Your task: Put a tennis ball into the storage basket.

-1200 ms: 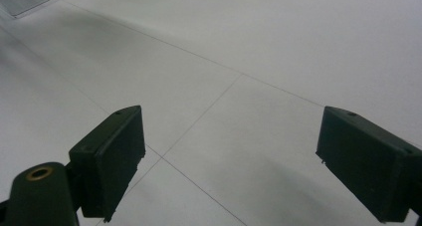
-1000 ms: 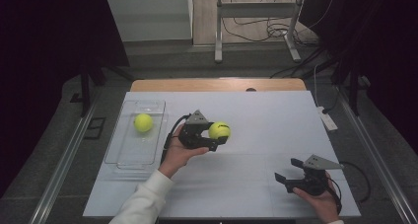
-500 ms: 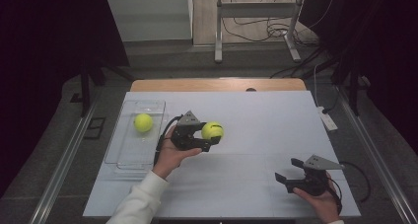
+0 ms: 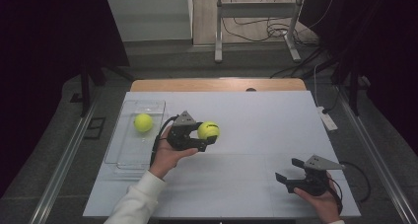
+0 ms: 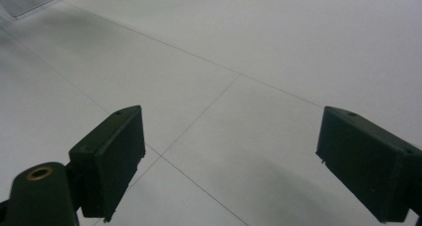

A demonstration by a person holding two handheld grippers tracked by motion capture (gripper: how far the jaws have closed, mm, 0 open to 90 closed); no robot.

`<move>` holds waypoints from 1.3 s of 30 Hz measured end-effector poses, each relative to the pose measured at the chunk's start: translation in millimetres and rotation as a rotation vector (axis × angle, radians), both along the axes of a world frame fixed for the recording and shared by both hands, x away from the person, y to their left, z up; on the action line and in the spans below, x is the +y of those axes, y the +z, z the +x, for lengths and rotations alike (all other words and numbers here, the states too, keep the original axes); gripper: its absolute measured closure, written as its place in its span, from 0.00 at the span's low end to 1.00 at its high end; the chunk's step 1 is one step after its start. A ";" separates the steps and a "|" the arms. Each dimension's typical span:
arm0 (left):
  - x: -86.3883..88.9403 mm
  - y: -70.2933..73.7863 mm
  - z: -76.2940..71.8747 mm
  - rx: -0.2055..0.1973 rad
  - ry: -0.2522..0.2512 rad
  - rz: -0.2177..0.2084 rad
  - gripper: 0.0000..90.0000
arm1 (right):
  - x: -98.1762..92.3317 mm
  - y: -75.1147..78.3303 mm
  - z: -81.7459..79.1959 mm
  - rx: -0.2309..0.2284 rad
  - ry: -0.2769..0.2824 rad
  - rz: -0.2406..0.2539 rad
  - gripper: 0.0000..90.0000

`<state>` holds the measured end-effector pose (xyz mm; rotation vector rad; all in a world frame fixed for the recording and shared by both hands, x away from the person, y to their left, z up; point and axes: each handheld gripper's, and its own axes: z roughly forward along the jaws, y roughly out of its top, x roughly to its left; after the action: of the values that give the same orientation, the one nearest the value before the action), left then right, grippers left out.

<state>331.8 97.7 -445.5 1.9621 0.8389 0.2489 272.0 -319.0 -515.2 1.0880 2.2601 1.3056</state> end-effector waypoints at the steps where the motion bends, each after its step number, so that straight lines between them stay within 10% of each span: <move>1: 0.5 0.3 -0.5 0.000 0.003 -0.003 0.30 | 0.0 0.2 -0.1 -0.001 0.000 0.003 0.13; 39: 24.5 0.6 -11.3 -0.003 0.074 0.004 0.30 | 0.1 0.7 -0.6 -0.007 0.005 -0.004 0.13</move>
<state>320.5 122.2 -444.9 1.9363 0.9107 0.2976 271.3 -318.9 -514.5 1.0757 2.2602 1.3046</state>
